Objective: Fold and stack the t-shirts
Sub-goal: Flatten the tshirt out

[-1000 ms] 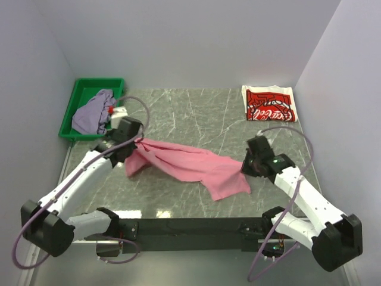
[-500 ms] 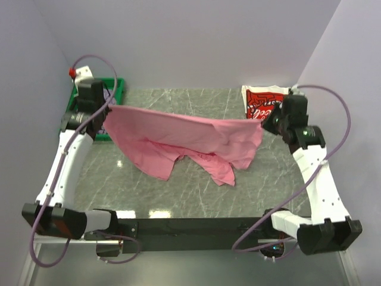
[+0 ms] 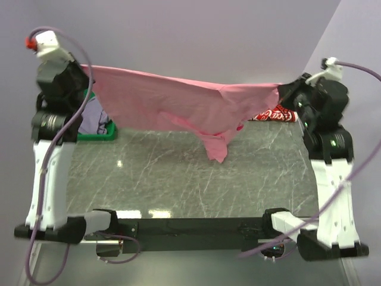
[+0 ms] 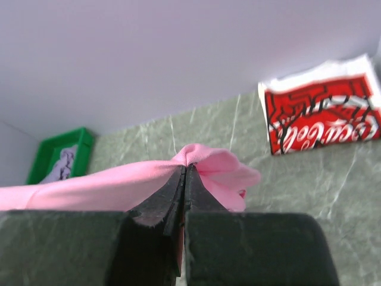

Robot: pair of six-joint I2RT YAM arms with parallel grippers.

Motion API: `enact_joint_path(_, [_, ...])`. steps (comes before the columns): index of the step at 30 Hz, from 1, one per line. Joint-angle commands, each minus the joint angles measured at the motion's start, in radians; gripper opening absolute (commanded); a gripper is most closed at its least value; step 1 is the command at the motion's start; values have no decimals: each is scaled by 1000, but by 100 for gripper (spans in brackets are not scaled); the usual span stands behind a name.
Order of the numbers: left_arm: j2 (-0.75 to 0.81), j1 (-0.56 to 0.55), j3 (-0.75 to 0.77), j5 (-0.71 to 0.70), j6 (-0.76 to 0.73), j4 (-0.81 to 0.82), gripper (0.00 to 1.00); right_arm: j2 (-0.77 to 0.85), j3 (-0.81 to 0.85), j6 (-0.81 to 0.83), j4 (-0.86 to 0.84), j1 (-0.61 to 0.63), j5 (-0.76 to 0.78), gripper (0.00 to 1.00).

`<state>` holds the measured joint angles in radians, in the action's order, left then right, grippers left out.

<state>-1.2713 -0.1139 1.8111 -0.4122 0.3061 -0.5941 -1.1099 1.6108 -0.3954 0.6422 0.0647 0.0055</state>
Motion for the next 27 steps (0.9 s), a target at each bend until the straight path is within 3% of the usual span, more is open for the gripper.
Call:
enact_joint_path(1, [208,13,-45,-34,-70,134,1,162,3,66,-99,-16,74,0])
enact_joint_path(9, [437,13,-33,-27,-125,99,1,370,61,165,-76,-16,134,0])
enact_joint_path(19, [452,13,-12,10,-147,34,1,381,150,231,-38,-14,91,0])
enact_joint_path(23, [409,13,-108,42,-153,48,1,297,130,233,-6,-14,25,0])
enact_joint_path(27, [325,13,-322,65,-142,117,1,199,38,228,8,-14,-24,0])
